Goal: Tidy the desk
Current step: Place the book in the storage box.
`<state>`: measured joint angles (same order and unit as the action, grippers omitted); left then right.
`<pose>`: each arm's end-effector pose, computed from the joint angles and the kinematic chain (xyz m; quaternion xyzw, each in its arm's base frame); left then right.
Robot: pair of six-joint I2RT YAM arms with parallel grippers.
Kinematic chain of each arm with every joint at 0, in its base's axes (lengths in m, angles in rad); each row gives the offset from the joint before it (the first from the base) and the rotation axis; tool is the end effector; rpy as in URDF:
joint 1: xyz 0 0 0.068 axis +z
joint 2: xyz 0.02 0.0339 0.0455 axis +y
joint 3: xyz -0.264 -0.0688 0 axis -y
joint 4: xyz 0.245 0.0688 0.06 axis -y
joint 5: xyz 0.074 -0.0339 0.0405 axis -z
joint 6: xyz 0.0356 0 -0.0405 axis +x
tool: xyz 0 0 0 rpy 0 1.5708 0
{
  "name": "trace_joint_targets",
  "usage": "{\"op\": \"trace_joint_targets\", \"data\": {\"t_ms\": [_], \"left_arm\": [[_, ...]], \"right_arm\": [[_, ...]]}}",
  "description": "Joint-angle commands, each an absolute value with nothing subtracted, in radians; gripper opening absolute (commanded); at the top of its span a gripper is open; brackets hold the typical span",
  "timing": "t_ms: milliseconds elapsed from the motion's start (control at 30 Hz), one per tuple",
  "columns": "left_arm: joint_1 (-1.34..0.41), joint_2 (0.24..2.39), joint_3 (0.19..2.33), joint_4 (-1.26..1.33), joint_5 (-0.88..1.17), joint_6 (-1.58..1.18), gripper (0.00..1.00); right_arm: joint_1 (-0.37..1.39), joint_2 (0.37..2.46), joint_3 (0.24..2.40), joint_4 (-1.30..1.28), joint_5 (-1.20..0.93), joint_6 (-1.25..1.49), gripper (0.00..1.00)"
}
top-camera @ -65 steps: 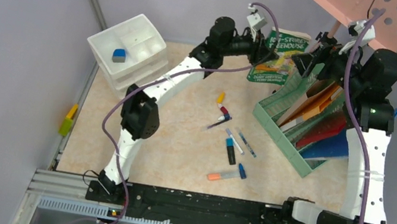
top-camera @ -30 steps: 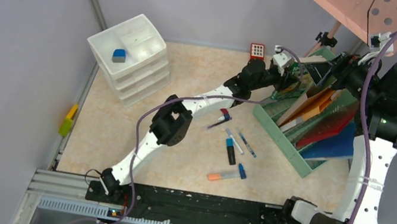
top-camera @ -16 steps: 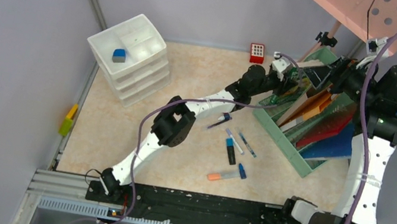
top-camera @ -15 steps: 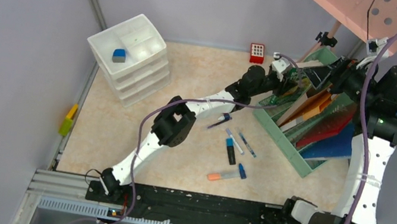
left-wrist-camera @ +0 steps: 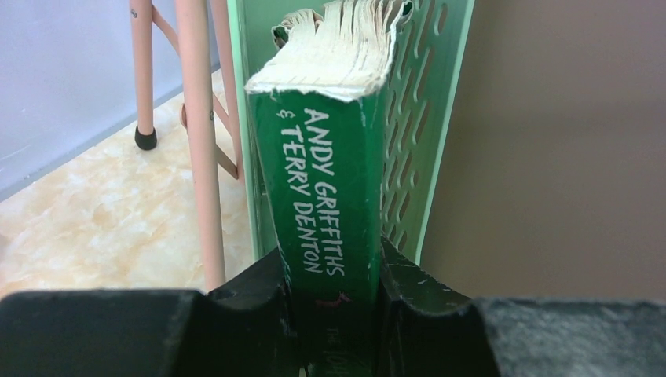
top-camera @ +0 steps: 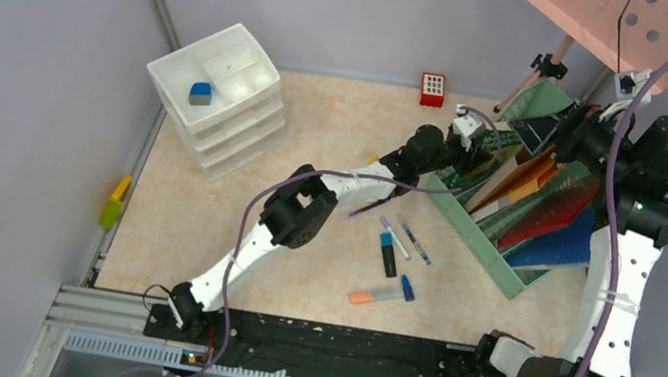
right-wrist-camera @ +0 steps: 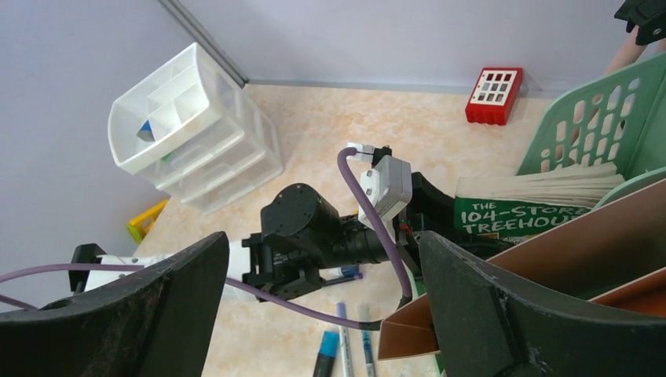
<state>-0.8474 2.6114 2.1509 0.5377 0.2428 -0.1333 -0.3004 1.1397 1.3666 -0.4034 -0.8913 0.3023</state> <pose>0.3922 -0.4570 0.2002 0.3189 0.6007 -0.4156 0.6039 0.2277 -0.0415 0.4500 -0.0589 0.7428 0.3310 0.5790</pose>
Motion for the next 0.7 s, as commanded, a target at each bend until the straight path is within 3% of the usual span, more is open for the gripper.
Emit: {"op": "trace_joint_targets", "data": {"t_ms": [0, 267, 433, 667], "left_arm": [[-0.857, 2.576, 2.137, 0.660, 0.229, -0.143, 0.21], [-0.861, 2.551, 2.123, 0.604, 0.242, -0.124, 0.45], [-0.861, 2.523, 2.119, 0.546, 0.226, -0.096, 0.71], [-0.858, 2.416, 2.121, 0.368, 0.214, -0.020, 0.85]], "right_arm": [[-0.324, 1.119, 1.381, -0.368, -0.930, 0.319, 0.89], [-0.332, 1.120, 1.416, -0.424, -0.947, 0.293, 0.89], [-0.334, 1.120, 1.424, -0.448, -0.950, 0.281, 0.89], [-0.339, 1.143, 1.522, -0.552, -0.927, 0.223, 0.89]]}}
